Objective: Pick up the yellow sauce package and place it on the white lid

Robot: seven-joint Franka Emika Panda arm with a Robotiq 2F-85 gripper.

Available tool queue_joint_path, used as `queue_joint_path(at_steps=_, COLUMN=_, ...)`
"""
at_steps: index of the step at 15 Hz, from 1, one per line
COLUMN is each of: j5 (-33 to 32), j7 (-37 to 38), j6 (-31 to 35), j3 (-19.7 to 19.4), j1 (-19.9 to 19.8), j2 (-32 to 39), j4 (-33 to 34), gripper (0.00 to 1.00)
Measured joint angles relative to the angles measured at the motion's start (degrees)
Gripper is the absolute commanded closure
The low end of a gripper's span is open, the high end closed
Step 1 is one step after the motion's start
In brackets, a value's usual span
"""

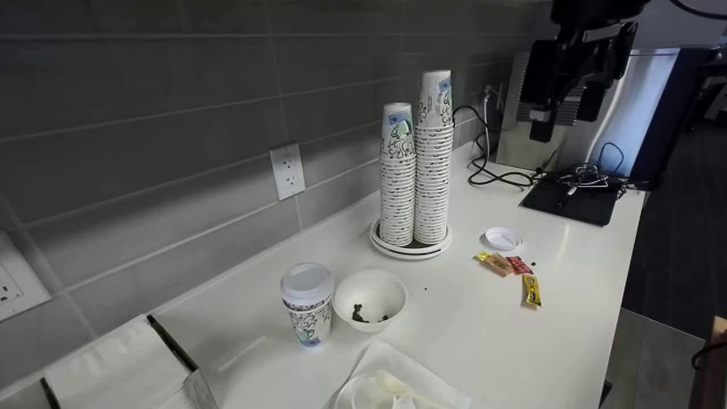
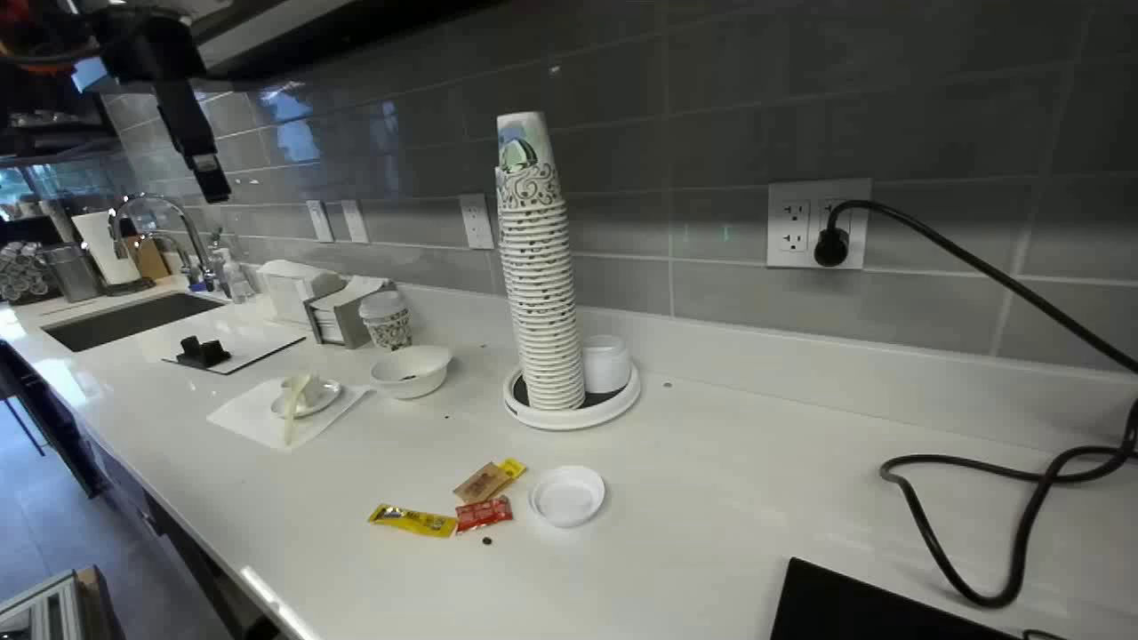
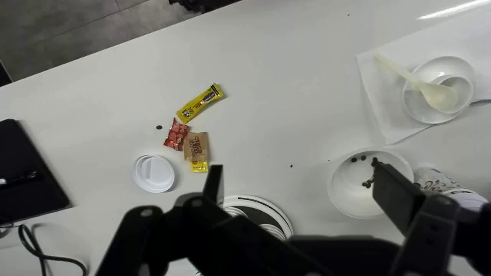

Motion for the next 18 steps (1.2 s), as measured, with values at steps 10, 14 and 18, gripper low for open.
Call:
queue_joint_path(at_steps=10, j5=0.0, j7=0.0, j6=0.0, j3=0.0, j1=0.0, j2=0.0, j4=0.0, gripper=0.0)
queue_joint_path(at_steps=14, j5=0.0, j7=0.0, j6=0.0, j3=0.0, j1=0.0, j2=0.0, j4=0.0, gripper=0.0)
queue_joint_path(at_steps=18, j5=0.0, j7=-3.2, j6=0.2, j3=-2.2, j1=0.5, j2=0.1, j4=-1.5, gripper=0.0)
